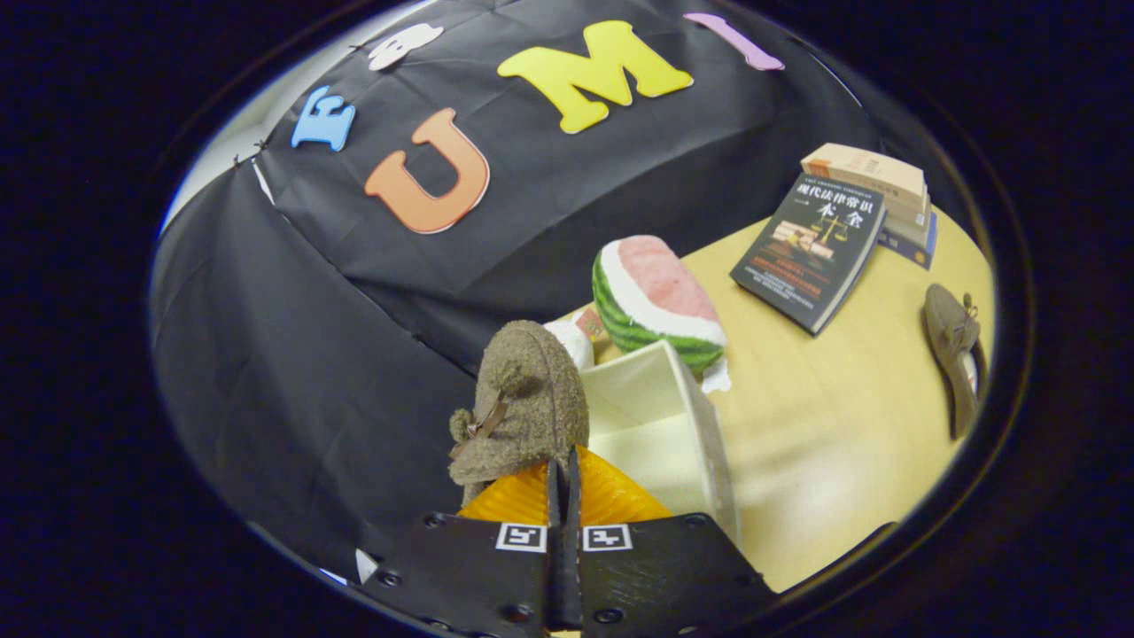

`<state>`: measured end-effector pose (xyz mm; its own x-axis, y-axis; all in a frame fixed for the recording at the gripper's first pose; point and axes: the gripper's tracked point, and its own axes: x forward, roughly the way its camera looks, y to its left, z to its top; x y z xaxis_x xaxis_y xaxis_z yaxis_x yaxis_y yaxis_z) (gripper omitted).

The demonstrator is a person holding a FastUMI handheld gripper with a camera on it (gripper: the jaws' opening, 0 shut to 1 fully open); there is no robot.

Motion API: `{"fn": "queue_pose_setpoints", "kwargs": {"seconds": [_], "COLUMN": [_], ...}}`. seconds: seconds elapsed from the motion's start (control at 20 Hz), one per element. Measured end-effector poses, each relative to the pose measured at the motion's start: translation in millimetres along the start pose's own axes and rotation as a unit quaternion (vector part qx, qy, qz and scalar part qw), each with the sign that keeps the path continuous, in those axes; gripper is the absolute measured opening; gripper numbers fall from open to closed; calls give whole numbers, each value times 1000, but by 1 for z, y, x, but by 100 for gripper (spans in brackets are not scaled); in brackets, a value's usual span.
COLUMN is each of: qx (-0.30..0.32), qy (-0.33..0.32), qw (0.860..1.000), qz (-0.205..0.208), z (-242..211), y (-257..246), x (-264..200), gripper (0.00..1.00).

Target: Open the storage box then place both shoes into the box .Put the left shoe in first, then the right shoe, with the right side of both shoes facing outward in a uniform manner.

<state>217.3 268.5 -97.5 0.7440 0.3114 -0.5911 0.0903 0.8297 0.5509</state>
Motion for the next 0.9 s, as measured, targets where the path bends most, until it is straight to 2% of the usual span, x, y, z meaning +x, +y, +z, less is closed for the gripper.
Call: {"fn": "queue_pose_setpoints", "kwargs": {"seconds": [0.35,0.5,0.55,0.6,0.65,0.75,0.9], "qx": [47,43,40,36,37,26,9], "qy": [36,53,56,61,61,69,70], "qw": [998,997,997,997,997,997,997], "qz": [-22,-28,-20,-14,5,17,28], "z": [-52,-59,-57,-59,-58,-62,-62], "y": [-4,-3,-1,2,11,18,22], "x": [43,46,53,50,49,47,39], "gripper": [0,3,7,16,16,35,56]}}
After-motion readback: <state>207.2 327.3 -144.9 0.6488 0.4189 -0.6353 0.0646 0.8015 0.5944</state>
